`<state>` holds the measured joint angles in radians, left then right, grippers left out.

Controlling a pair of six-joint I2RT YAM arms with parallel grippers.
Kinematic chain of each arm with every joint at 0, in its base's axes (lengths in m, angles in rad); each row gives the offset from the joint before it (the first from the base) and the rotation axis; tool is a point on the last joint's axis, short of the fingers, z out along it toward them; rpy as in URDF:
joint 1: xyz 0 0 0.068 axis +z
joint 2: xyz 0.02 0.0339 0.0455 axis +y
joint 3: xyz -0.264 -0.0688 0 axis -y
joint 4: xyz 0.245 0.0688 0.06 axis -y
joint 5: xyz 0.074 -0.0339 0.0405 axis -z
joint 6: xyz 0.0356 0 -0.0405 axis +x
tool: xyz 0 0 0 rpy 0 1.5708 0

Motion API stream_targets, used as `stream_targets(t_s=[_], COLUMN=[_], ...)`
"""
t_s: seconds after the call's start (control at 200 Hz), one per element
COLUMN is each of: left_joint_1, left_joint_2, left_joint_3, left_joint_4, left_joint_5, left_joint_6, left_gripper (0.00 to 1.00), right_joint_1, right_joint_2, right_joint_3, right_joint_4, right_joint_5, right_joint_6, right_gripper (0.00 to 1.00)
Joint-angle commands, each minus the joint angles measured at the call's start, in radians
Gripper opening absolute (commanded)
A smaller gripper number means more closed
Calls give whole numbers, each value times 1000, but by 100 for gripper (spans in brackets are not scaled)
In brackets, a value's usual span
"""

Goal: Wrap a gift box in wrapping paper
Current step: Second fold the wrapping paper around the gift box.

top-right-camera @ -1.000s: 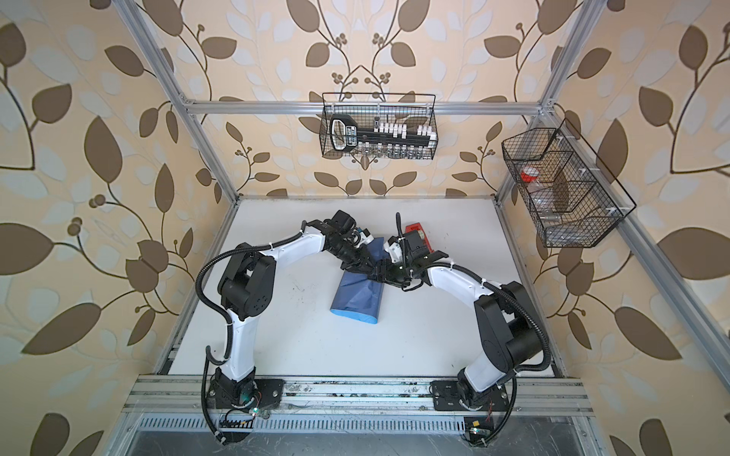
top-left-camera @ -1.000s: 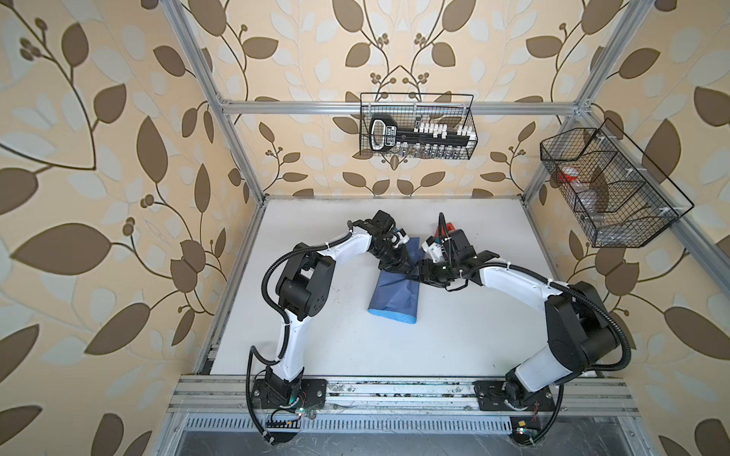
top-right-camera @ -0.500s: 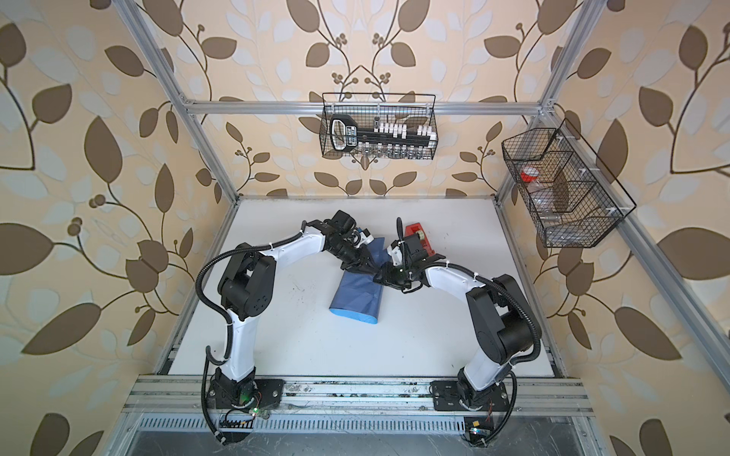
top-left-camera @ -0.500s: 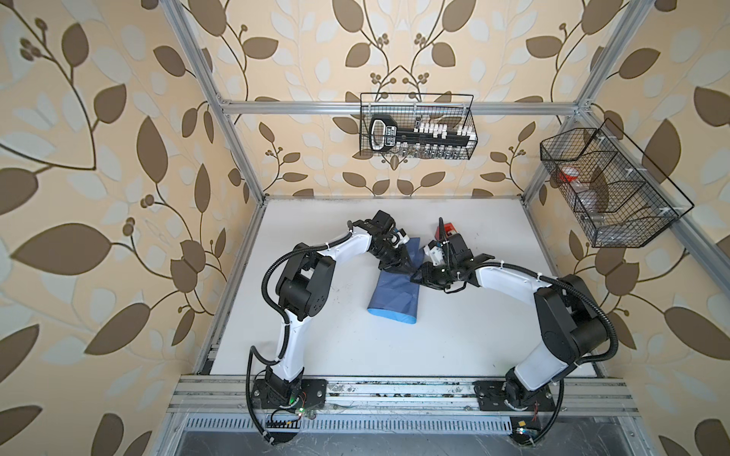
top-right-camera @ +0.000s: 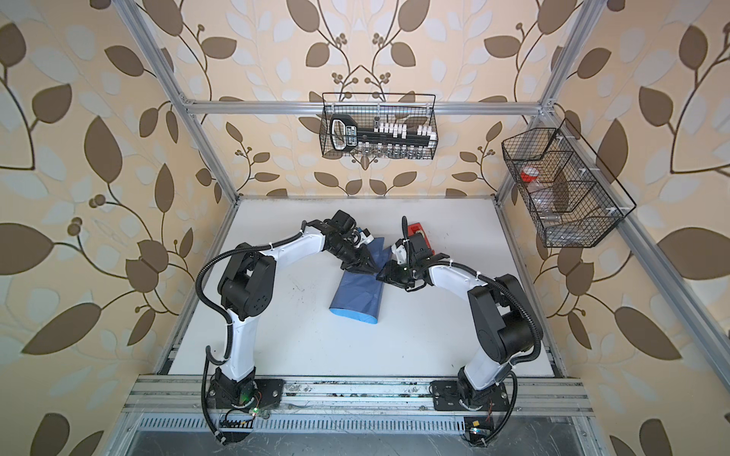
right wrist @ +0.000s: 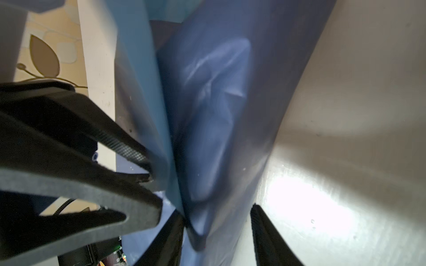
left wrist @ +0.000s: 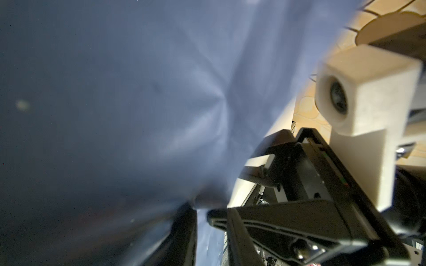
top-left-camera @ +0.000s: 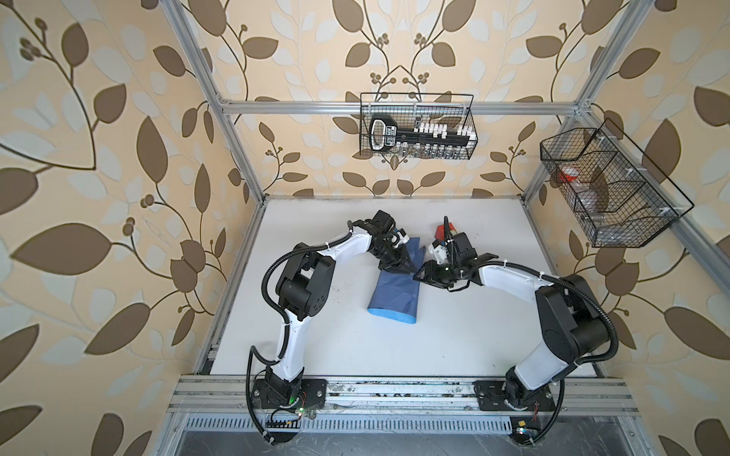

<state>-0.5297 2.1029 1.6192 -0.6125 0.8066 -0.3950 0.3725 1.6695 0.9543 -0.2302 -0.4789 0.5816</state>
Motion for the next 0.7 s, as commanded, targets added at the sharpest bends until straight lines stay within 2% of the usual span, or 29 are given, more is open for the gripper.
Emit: stream_targets(t_s=[0.0,0.375,0.695], left_joint_1=[-15,-18,-10], left_joint_2=[65,54,-17], left_joint_3=[-44,24,220], left_joint_4=[-102,-142,-243], left_joint_5=[-92,-82,15], left_joint_6=[14,27,59], left_gripper=[26,27,35], right_joint_1=[-3,-12,-21], right_joint_2=[45,46,47], right_joint_3=[10,-87,-88], right_joint_4=[-8,24,22], right_joint_5=[14,29,28], right_joint_6=[-24,-35,-38], right_gripper=[42,30,29])
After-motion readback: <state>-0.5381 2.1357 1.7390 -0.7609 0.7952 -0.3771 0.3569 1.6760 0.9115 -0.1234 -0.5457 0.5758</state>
